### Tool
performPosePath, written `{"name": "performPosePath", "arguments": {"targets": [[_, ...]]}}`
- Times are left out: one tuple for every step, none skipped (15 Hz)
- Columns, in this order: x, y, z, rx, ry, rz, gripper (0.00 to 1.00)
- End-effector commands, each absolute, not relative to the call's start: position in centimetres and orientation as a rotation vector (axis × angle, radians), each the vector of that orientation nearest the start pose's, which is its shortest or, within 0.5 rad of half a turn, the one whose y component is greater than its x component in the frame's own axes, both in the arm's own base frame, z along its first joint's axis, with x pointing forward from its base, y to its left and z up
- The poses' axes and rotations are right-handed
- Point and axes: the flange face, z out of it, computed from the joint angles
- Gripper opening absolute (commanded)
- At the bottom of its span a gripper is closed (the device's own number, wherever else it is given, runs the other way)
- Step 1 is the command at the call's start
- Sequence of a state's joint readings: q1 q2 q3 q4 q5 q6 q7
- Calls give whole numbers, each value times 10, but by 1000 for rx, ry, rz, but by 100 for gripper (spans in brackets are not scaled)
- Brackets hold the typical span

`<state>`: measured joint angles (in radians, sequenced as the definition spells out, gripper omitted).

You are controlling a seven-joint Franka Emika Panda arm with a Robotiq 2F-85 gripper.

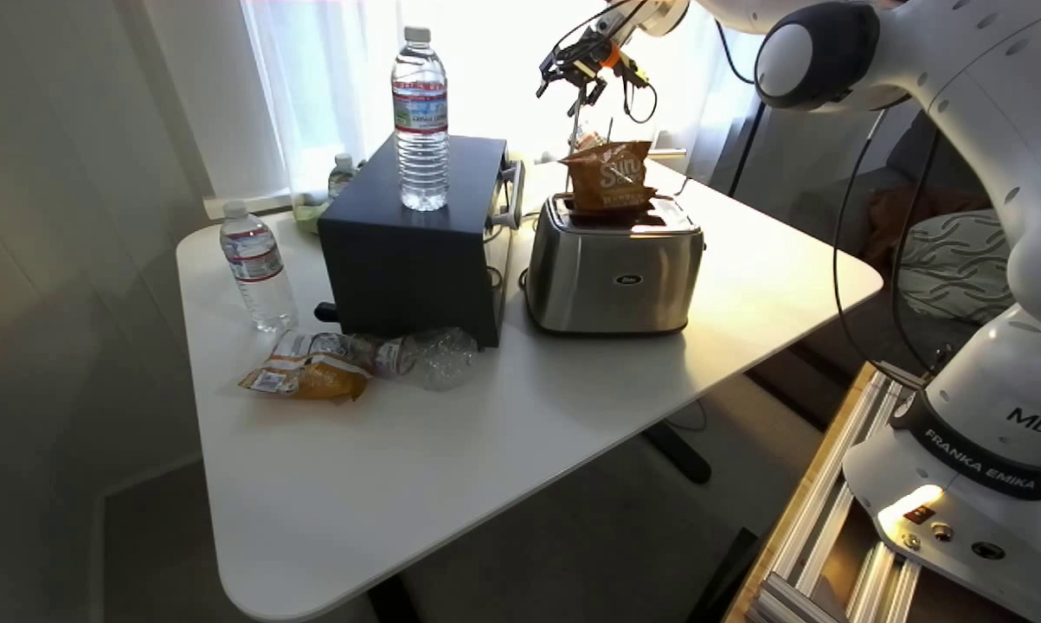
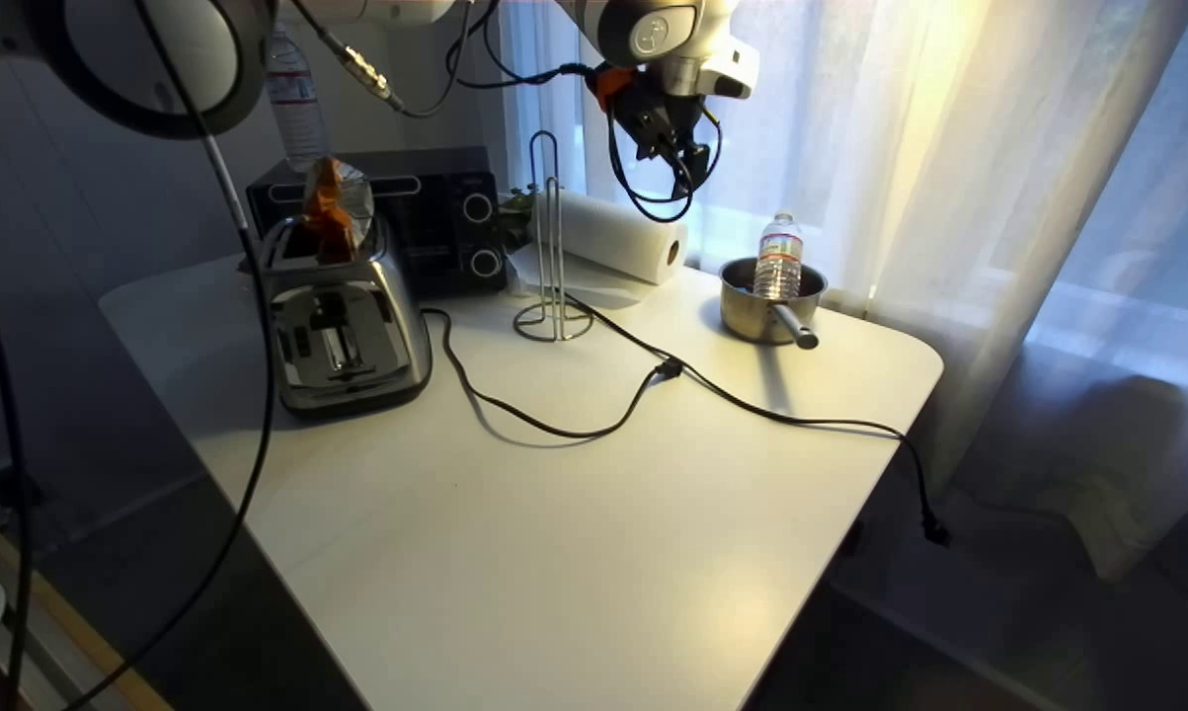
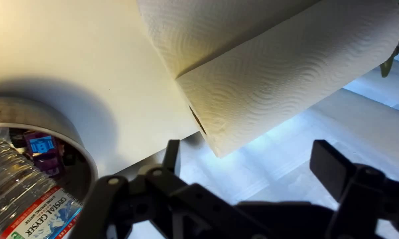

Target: Move the paper towel forward slightly

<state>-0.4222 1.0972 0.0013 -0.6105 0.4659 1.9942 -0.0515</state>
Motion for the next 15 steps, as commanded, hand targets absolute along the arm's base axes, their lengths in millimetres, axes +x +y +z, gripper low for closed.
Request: {"name": "performPosePath", "arguments": {"targets": [[770, -311, 343, -2733, 559, -554, 100], [772, -310, 336, -2758, 509, -556, 100], [772, -308, 327, -2767, 468, -549, 100], [774, -306, 320, -2779, 414, -555, 100], [775, -305, 314, -2788, 369, -562, 100], [777, -304, 310, -2795, 311, -585, 100], [778, -302, 306, -2785, 260, -595, 100], [779, -300, 302, -2785, 215, -604, 100], [779, -298, 298, -2777, 169, -610, 100], [779, -297, 295, -2768, 135, -611, 100], [780, -295, 292, -2763, 94, -620, 100], [781, -295, 289, -2761, 60, -638, 100], [781, -294, 287, -2754, 29, -648, 100], [782, -292, 283, -2742, -1, -657, 100], [782, -291, 281, -2731, -27, -664, 100]]}}
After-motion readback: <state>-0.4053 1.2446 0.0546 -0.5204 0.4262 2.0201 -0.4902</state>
